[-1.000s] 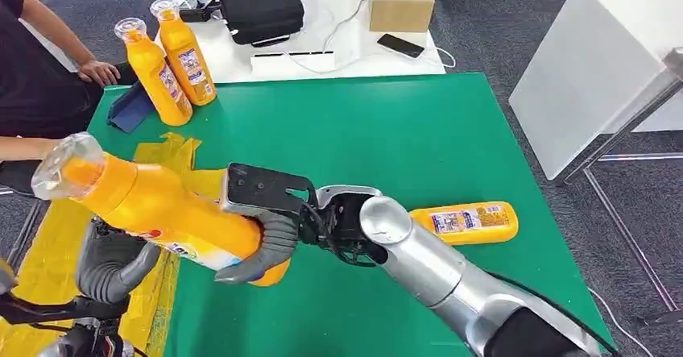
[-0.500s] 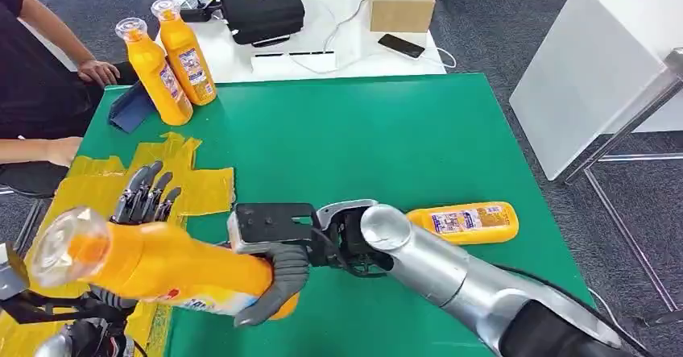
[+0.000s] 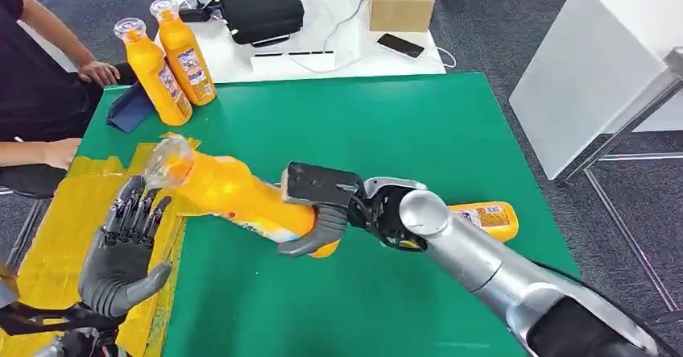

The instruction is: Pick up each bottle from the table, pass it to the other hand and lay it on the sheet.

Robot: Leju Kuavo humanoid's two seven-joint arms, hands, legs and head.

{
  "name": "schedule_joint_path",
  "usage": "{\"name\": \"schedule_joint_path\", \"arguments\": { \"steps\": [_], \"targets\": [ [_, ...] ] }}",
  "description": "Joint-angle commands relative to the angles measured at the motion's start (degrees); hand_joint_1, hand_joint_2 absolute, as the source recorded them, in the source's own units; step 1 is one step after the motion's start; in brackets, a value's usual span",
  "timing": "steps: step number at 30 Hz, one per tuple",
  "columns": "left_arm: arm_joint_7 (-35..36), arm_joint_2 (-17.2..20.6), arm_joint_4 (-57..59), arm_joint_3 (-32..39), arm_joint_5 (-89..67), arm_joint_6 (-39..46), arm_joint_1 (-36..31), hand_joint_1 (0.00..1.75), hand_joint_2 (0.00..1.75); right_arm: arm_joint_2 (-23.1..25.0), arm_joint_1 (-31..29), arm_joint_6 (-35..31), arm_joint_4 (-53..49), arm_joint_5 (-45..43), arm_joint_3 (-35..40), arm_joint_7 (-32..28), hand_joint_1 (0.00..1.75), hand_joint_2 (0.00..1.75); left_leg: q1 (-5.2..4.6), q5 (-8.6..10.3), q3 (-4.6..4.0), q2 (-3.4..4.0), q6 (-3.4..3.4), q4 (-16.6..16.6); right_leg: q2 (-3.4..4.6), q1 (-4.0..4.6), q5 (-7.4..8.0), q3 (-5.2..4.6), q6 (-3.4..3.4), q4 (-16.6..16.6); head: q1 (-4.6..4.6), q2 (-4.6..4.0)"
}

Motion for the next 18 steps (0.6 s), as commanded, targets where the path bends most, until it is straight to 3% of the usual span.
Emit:
{"name": "schedule_joint_path", "arguments": {
  "steps": [1, 18],
  "targets": [
    [2.1, -0.5, 3.7, -2.1, 0.7, -1.0, -3.0, 0.00, 1.75, 2.4, -2.1, 2.5, 2.0, 1.3, 3.7, 1.8, 1.75, 1.75, 0.04, 0.00, 0.13, 0.12, -0.05, 0.0, -0.04, 0.05, 0.01, 0.16, -0.03, -0.1, 0.00, 0.00],
    [2.7, -0.2, 5.5, -5.2, 0.5, -0.9, -4.8, 0.00, 1.75, 4.6, -4.0, 5.7, 2.7, -0.6, 8.6, 2.2, 1.75, 1.75, 0.01, 0.01, 0.09, 0.08, -0.04, 0.0, -0.05, 0.03, 0.00, 0.11, -0.03, 0.0, 0.00, 0.00]
  ]
}}
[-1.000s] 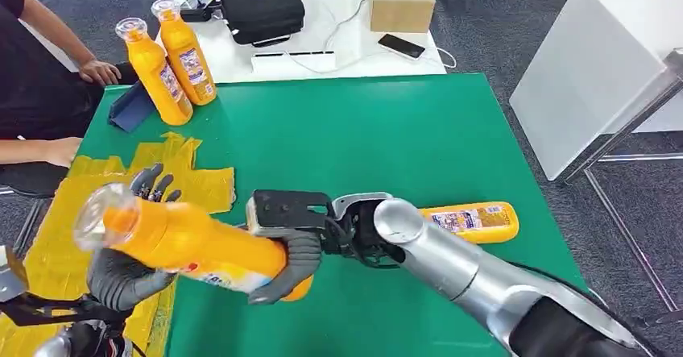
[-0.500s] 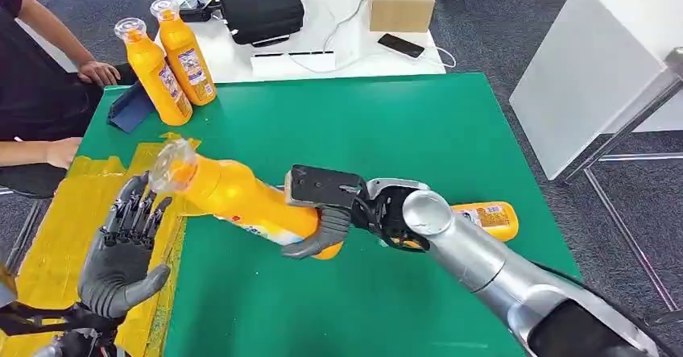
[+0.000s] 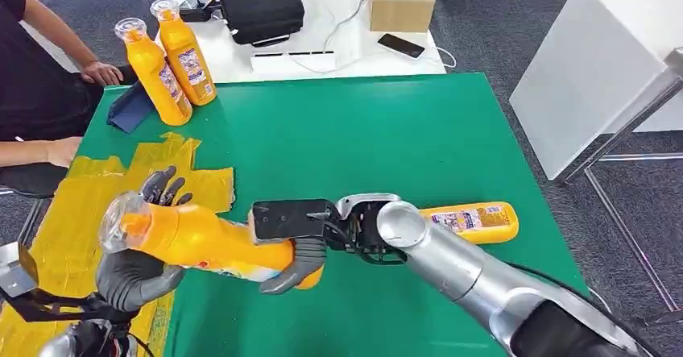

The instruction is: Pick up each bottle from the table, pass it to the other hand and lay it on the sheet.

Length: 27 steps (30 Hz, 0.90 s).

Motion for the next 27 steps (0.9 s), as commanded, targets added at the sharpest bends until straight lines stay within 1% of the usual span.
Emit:
{"name": "schedule_joint_path", "arguments": {
  "steps": [1, 7, 11, 15, 19, 24, 27],
  "targets": [
    [0.3, -0.1, 4.2, -1.7, -0.1, 0.1, -2.2, 0.00, 1.75, 0.4, -3.5, 0.2, 2.4, -0.2, 4.1, 0.1, 1.75, 1.75, 0.00, 0.02, 0.05, 0.06, -0.03, 0.0, -0.03, 0.01, 0.01, 0.05, -0.01, 0.0, 0.00, 0.00],
    [0.5, 0.0, 4.1, -1.8, 0.2, 0.1, -2.1, 0.00, 1.75, 0.3, -3.8, 0.5, 2.3, -0.4, 4.5, 0.2, 1.75, 1.75, 0.00, 0.01, 0.08, 0.06, -0.03, 0.0, -0.04, 0.01, 0.00, 0.09, -0.02, 0.0, 0.00, 0.00],
    [0.9, 0.6, 4.7, -4.1, 0.9, -1.1, -2.8, 0.00, 1.75, 1.2, -4.4, 1.2, 3.1, -1.7, 6.7, 0.2, 1.75, 1.75, 0.00, 0.02, 0.07, 0.08, -0.04, 0.0, -0.02, 0.01, 0.01, 0.07, -0.02, 0.0, 0.00, 0.00],
    [1.4, 2.5, 5.2, -6.7, 2.1, -3.7, -3.7, 0.00, 1.75, 0.9, -4.2, 2.1, 4.6, -2.6, 8.1, -0.8, 1.75, 1.75, 0.04, 0.03, 0.16, 0.06, -0.06, -0.1, -0.10, 0.05, 0.01, 0.20, -0.04, -0.1, 0.00, 0.00],
    [2.2, 3.5, 6.3, -7.7, 3.7, -6.1, -4.9, 0.00, 1.75, 0.9, -5.0, 3.7, 6.1, -2.9, 9.7, -1.3, 1.75, 1.75, 0.04, 0.02, 0.16, 0.09, -0.06, 0.0, -0.06, 0.06, 0.02, 0.19, -0.04, -0.1, 0.00, 0.00],
    [4.0, 4.8, 7.8, -9.3, 8.5, -8.9, -6.1, 0.00, 1.75, 2.3, -5.4, 5.4, 8.5, -3.4, 11.7, -1.4, 1.75, 1.75, 0.00, 0.02, 0.10, 0.08, -0.04, 0.0, -0.02, 0.01, 0.01, 0.10, -0.03, 0.0, 0.00, 0.00],
    [5.0, 5.4, 8.3, -10.4, 10.9, -9.6, -6.1, 0.00, 1.75, 3.0, -4.9, 5.5, 10.1, -1.7, 12.2, -2.1, 1.75, 1.75, 0.04, 0.02, 0.14, 0.07, -0.06, -0.1, -0.06, 0.05, 0.01, 0.16, -0.04, -0.1, 0.00, 0.00]
  ]
}}
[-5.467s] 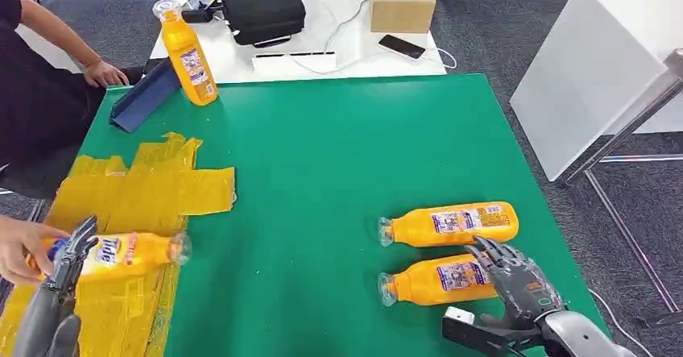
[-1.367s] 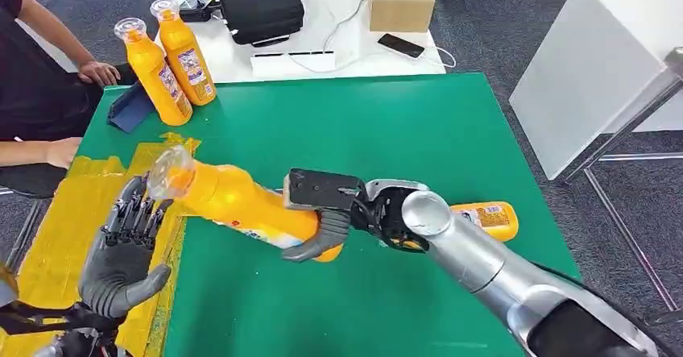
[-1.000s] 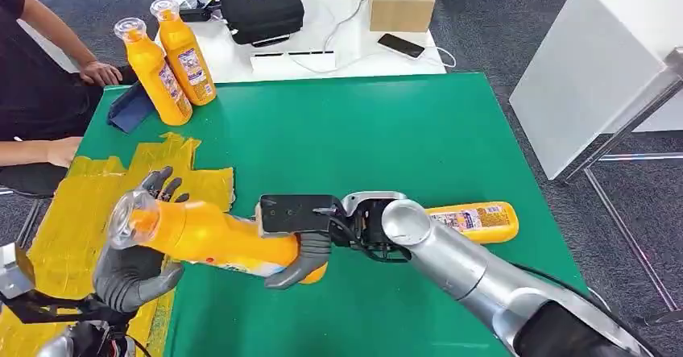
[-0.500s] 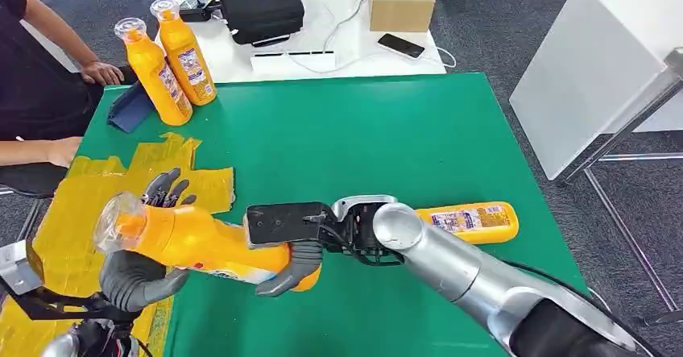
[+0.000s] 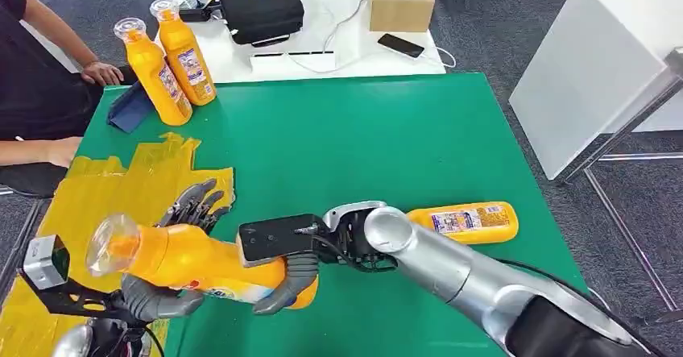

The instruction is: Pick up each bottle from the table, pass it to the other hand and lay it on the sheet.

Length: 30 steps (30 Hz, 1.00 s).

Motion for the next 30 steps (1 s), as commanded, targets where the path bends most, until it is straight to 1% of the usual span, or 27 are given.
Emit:
{"name": "schedule_joint_path", "arguments": {
  "steps": [1, 8, 11, 12, 13, 17, 23, 25, 26, 29, 30],
  "targets": [
    [2.2, 3.5, 5.7, -4.8, 5.8, -2.0, -3.3, 0.00, 1.75, 2.0, -2.9, 1.3, 7.4, 1.6, 6.3, -1.3, 1.75, 1.75, 0.06, 0.02, 0.22, 0.09, -0.08, -0.1, -0.07, 0.08, 0.01, 0.24, -0.06, -0.1, 0.00, 0.00],
    [2.7, 6.2, 6.4, -7.0, 9.6, -5.7, -3.5, 0.00, 1.75, 1.7, -4.3, 2.0, 9.3, 0.5, 6.4, -1.5, 1.75, 1.75, 0.05, 0.02, 0.11, 0.08, -0.05, 0.0, -0.07, 0.06, 0.01, 0.15, -0.03, 0.0, 0.00, 0.00],
    [2.1, 6.5, 5.8, -7.4, 7.7, -6.2, -3.8, 0.00, 1.75, 1.8, -3.3, 1.9, 9.8, 1.1, 5.9, -2.3, 1.75, 1.75, 0.07, 0.02, 0.14, 0.05, -0.06, 0.0, -0.10, 0.08, 0.01, 0.19, -0.03, -0.1, 0.00, 0.00],
    [2.1, 6.3, 5.7, -7.6, 7.5, -6.3, -4.0, 0.26, 1.75, 1.7, -3.2, 2.0, 9.9, 1.2, 5.9, -2.4, 1.75, 1.75, 0.02, 0.03, 0.06, 0.02, -0.03, 0.0, -0.06, 0.02, 0.01, 0.08, -0.01, 0.0, 0.00, 0.00],
    [1.1, 5.6, 5.2, -7.4, 5.6, -5.6, -4.1, 1.75, 1.75, 1.6, -3.0, 1.8, 9.6, 1.5, 5.7, -2.6, 1.75, 1.75, 0.04, 0.02, 0.11, 0.03, -0.04, 0.0, -0.08, 0.05, 0.01, 0.15, -0.02, -0.1, 0.00, 0.00],
    [0.9, 5.2, 5.0, -7.7, 4.8, -5.6, -4.3, 1.75, 1.75, 1.4, -2.8, 1.7, 9.2, 1.7, 5.5, -2.6, 1.75, 1.75, 0.10, 0.00, 0.16, -0.01, -0.06, 0.0, -0.18, 0.11, -0.02, 0.25, -0.04, -0.1, 0.00, 0.00],
    [0.3, 5.0, 5.0, -7.3, 3.7, -5.4, -4.2, 1.75, 1.75, 1.1, -2.7, 1.6, 9.2, 1.8, 5.3, -2.6, 1.75, 1.75, 0.03, 0.03, 0.06, 0.00, -0.03, 0.0, -0.10, 0.04, 0.00, 0.09, -0.02, -0.1, 0.00, 0.00],
    [0.1, 4.8, 4.9, -7.2, 3.5, -5.3, -4.0, 1.75, 1.75, 0.9, -2.6, 1.7, 9.1, 2.0, 5.2, -2.7, 1.75, 1.75, 0.08, 0.02, 0.14, 0.01, -0.06, 0.0, -0.16, 0.09, 0.00, 0.21, -0.03, -0.1, 0.00, 0.00],
    [-0.1, 4.5, 5.1, -7.0, 3.5, -5.1, -3.9, 1.75, 1.75, 0.7, -2.4, 1.7, 9.1, 2.2, 5.0, -3.0, 1.75, 1.75, 0.02, 0.03, 0.03, -0.01, -0.02, 0.0, -0.09, 0.02, 0.01, 0.06, -0.01, 0.0, 0.02, 0.00],
    [-0.4, 4.3, 5.2, -6.6, 3.4, -5.0, -3.7, 1.75, 1.75, 0.7, -2.1, 1.2, 9.1, 2.8, 4.6, -3.4, 1.75, 1.75, 0.05, 0.01, 0.11, 0.02, -0.03, 0.0, -0.11, 0.05, 0.00, 0.16, -0.01, -0.1, 0.00, 0.00],
    [-0.9, 3.8, 5.1, -5.7, 2.2, -4.0, -3.4, 1.75, 1.75, 0.6, -1.6, -0.6, 8.7, 4.8, 3.6, -4.5, 1.40, 1.75, 0.01, 0.03, 0.05, 0.00, -0.02, 0.0, -0.09, 0.01, 0.01, 0.07, 0.00, 0.0, 0.00, 0.00]
  ]
}}
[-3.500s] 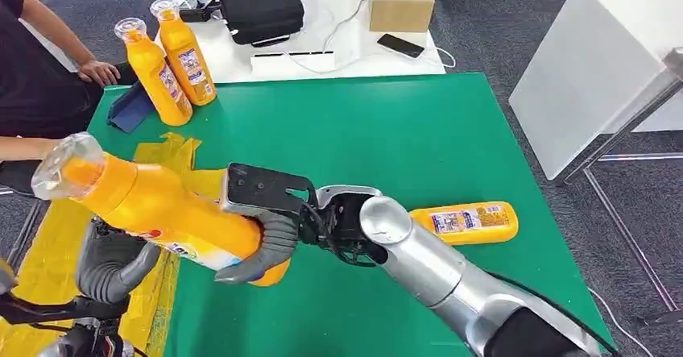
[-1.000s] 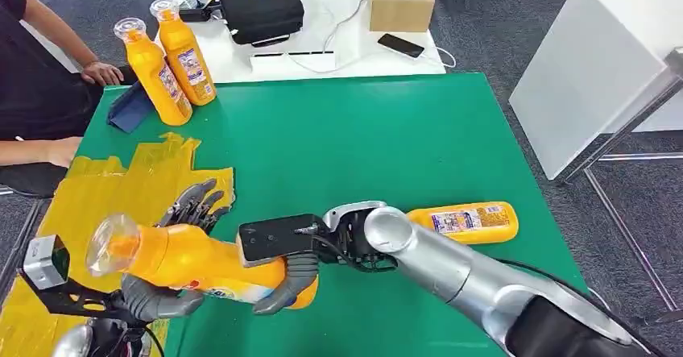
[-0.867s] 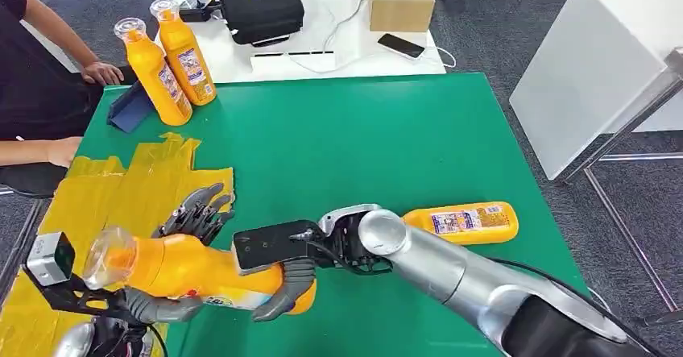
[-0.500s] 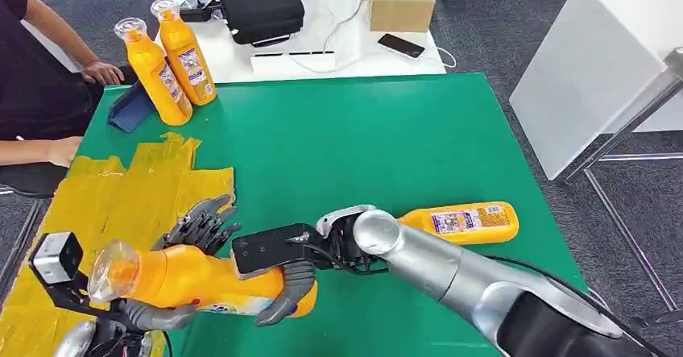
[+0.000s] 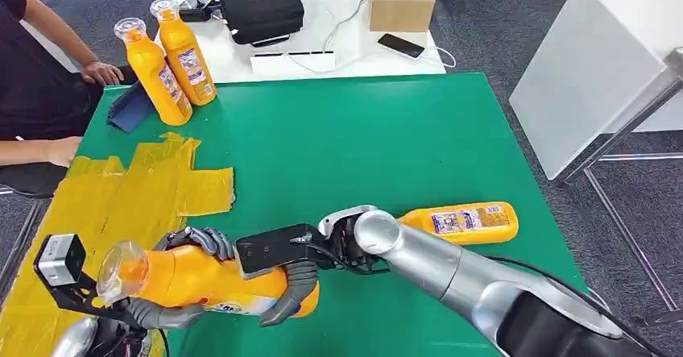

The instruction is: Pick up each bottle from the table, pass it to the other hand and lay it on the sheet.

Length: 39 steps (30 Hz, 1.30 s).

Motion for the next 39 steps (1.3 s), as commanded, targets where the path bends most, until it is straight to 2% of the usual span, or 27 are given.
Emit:
{"name": "schedule_joint_path", "arguments": {
  "steps": [1, 7, 8, 9, 10, 14, 16, 17, 21, 22, 25, 28, 35, 39],
  "targets": [
    [-1.7, -1.6, 1.7, 0.4, -4.0, 2.8, -1.0, 1.75, 1.75, -0.9, 0.0, -5.3, 1.9, 5.1, -0.5, -2.2, 0.37, 1.75, 0.05, 0.02, 0.08, -0.01, -0.03, 0.0, -0.14, 0.06, 0.00, 0.16, -0.01, -0.1, 0.00, 0.00],
    [-1.9, -1.9, 1.2, 1.3, -5.0, 3.1, -0.6, 1.75, 1.75, -1.1, 0.3, -5.9, 1.8, 6.1, -1.4, -2.3, 0.37, 1.75, 0.01, 0.00, 0.05, 0.05, -0.02, 0.0, -0.04, 0.02, 0.00, 0.09, -0.01, 0.0, 0.00, 0.00],
    [-1.9, -1.9, 1.2, 1.3, -5.0, 3.1, -0.6, 1.75, 1.75, -1.1, 0.3, -5.9, 1.8, 6.1, -1.4, -2.3, 0.00, 1.75, 0.05, -0.01, 0.10, 0.08, -0.04, 0.0, -0.06, 0.07, 0.00, 0.16, -0.02, -0.1, 0.00, 0.00],
    [-3.0, -2.7, 0.1, 2.8, -9.8, 5.8, 0.0, 1.75, 1.75, -1.3, 0.8, -7.4, 1.3, 7.0, -2.6, -2.0, 0.00, 1.75, 0.03, 0.00, 0.05, 0.04, -0.03, 0.0, -0.07, 0.04, 0.00, 0.11, -0.01, 0.0, 0.00, 0.00],
    [-5.1, -3.8, -1.0, 5.1, -16.4, 8.5, 0.6, 1.75, 1.75, -2.5, 1.5, -9.0, -0.2, 8.6, -4.3, -1.8, 0.00, 0.00, 0.05, -0.02, 0.12, 0.04, -0.04, 0.0, -0.11, 0.07, -0.02, 0.20, -0.02, -0.1, 0.00, 0.00],
    [-9.4, -7.3, -5.0, 13.7, -38.7, 19.7, 2.6, 1.75, 1.75, -8.1, 5.7, -12.9, -7.4, 18.5, -10.6, -2.0, 0.00, 0.00, 0.06, 0.00, -0.02, -0.06, -0.01, 0.0, -0.14, 0.07, 0.00, 0.08, 0.01, -0.1, -0.02, 0.00],
    [-10.2, -8.0, -5.4, 17.2, -44.1, 22.6, 3.1, 1.75, 1.75, -10.8, 7.1, -13.1, -9.9, 20.0, -13.9, -1.8, 0.00, 0.00, 0.07, -0.01, -0.03, -0.12, 0.00, 0.1, -0.24, 0.08, -0.02, 0.11, 0.02, 0.0, 0.00, 0.00],
    [-11.9, -8.1, -5.5, 18.9, -51.6, 26.4, 3.2, 1.75, 1.75, -12.6, 7.9, -12.8, -11.4, 21.0, -15.8, -1.6, 0.00, 0.00, 0.07, -0.02, 0.01, -0.13, 0.00, 0.1, -0.27, 0.08, -0.04, 0.16, 0.02, -0.1, 0.00, 0.00],
    [-12.9, -6.7, -5.3, 18.6, -82.2, 40.2, 2.7, 1.75, 1.75, -16.3, 8.5, -11.1, -15.6, 26.8, -19.4, -0.6, 0.00, 0.00, 0.01, 0.02, -0.07, -0.13, 0.00, 0.1, -0.21, 0.02, -0.01, 0.03, 0.01, 0.0, 0.00, 0.00],
    [-12.5, -6.1, -4.6, 17.6, -88.2, 43.2, 3.2, 1.75, 1.75, -17.4, 8.9, -10.9, -17.6, 27.3, -20.4, 0.4, 0.00, 1.75, 0.02, 0.00, -0.04, -0.17, -0.01, 0.1, -0.28, 0.04, -0.04, 0.10, 0.01, 0.0, 0.00, 0.00],
    [-11.0, -4.5, -2.2, 14.7, -95.1, 46.3, 4.2, 1.75, 1.75, -21.6, 10.4, -10.3, -21.0, 28.4, -21.8, 2.9, 0.00, 1.75, 0.00, 0.00, 0.00, -0.13, -0.02, 0.0, -0.23, 0.01, -0.03, 0.10, 0.00, 0.0, 0.00, 0.00],
    [-9.6, -3.0, 0.5, 11.5, -99.4, 47.8, 4.3, 1.75, 1.75, -26.0, 12.4, -9.8, -22.8, 31.4, -22.9, 2.1, 0.00, 1.75, -0.03, 0.03, 0.04, -0.27, 0.01, 0.0, -0.34, -0.02, -0.04, 0.15, 0.02, -0.1, -0.02, 0.00],
    [-9.6, -2.7, 0.6, 11.4, -99.4, 48.1, 4.2, 1.75, 1.75, -25.7, 12.5, -9.8, -22.6, 31.6, -23.0, 1.8, 0.00, 1.75, -0.06, 0.00, 0.00, -0.02, 0.00, 0.0, -0.08, -0.04, 0.01, 0.03, 0.00, 0.0, 0.00, 0.00],
    [-9.5, -2.5, 1.9, 9.9, -99.5, 47.9, 4.6, 1.75, 1.75, -27.6, 14.7, -10.2, -24.2, 36.8, -23.5, 1.9, 0.00, 1.75, -0.02, 0.00, 0.11, -0.05, -0.03, 0.0, -0.18, 0.01, -0.01, 0.14, -0.03, -0.1, -0.02, 0.00]
  ]
}}
